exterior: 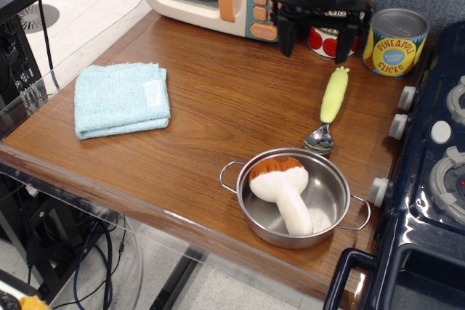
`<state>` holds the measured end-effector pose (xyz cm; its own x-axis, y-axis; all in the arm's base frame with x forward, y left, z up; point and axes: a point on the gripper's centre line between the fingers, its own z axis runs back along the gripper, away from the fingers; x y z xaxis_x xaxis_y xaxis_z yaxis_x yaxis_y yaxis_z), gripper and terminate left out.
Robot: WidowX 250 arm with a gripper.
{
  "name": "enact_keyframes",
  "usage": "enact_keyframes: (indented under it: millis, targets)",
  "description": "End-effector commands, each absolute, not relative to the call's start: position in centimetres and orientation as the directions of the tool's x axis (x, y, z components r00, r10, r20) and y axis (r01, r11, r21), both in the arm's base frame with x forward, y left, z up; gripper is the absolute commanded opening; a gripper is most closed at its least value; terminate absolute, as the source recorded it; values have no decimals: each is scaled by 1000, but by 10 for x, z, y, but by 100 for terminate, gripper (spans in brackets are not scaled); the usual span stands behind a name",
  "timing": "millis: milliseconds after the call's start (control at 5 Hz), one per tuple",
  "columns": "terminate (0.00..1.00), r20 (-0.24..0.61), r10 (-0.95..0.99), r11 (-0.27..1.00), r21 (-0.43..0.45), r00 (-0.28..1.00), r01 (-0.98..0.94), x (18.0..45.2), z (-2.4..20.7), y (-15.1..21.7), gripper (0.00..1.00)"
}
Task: Move the spoon to the back right corner
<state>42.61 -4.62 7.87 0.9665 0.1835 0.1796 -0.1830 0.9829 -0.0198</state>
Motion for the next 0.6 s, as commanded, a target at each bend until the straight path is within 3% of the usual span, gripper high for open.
enact_keyframes:
  millis: [0, 200, 400]
  targets:
    - [0, 241, 254, 967, -64, 937, -245, 404, 117, -19, 100]
    - [0, 241, 254, 967, -64, 937, -245, 404, 117, -19, 100]
    - [100, 241, 254, 967, -64, 937, -245, 404, 117, -19, 100]
